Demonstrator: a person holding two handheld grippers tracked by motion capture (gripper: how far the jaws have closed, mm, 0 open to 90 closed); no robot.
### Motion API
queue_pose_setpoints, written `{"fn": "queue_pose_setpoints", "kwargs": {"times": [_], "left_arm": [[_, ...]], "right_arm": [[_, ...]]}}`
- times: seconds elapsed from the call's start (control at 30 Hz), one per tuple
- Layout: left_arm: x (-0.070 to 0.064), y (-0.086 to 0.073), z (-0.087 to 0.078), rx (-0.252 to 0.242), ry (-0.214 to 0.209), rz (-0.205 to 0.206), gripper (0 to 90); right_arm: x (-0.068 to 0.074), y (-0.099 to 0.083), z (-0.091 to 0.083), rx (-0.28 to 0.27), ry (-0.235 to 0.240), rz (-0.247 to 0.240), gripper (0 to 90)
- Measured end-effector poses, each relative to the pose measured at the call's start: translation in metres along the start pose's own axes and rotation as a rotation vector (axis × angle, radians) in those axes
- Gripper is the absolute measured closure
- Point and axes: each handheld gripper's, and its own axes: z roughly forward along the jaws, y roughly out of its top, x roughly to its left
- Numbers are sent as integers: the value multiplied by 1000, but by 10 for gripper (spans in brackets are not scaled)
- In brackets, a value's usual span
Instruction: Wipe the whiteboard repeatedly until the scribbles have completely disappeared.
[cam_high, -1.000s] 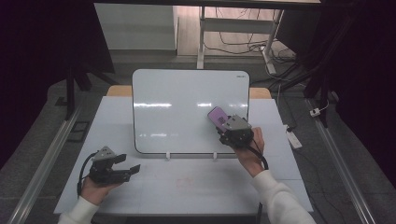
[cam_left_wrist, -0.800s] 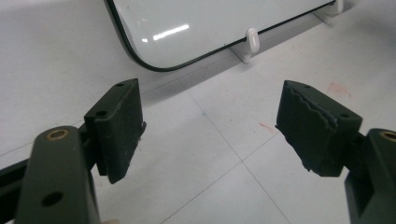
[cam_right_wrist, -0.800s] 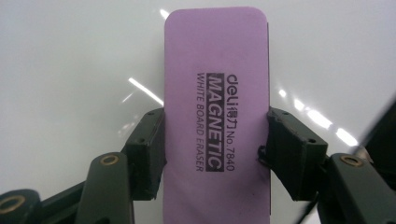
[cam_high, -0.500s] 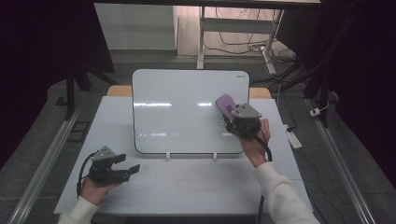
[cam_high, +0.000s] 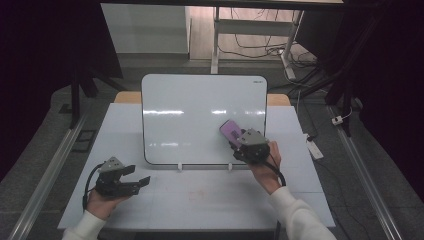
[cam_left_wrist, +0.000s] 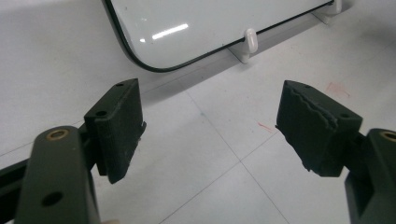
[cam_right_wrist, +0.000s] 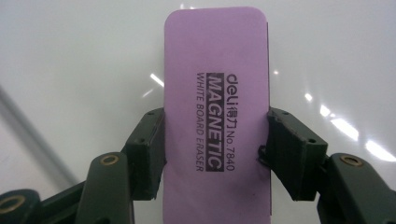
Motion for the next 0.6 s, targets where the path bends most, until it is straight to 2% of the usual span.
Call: {"fn": "queue_pose_setpoints", "kwargs": {"times": [0.13,0.23,0.27,0.33,0.4,0.47,0.6], "left_arm": [[-1,0,0,0,0,3,236],[0,0,0,0,1,0,236],[0,0,0,-1,0,-2,235],[0,0,-1,-3,0,-3,236],[0,0,-1,-4,0,-2,236],[0,0,0,-2,0,-2,236],[-2,1,1,1,-2,4,236]], "right_arm": [[-27,9,-2,-27,-64,54,409],[-44,16,-2,-39,-114,63,409],[-48,17,-2,-47,-123,67,409],[-51,15,-3,-63,-112,99,409],[-44,11,-3,-59,-113,80,410],[-30,6,-2,-48,-70,70,410],[8,-1,3,-16,5,-12,410]]}}
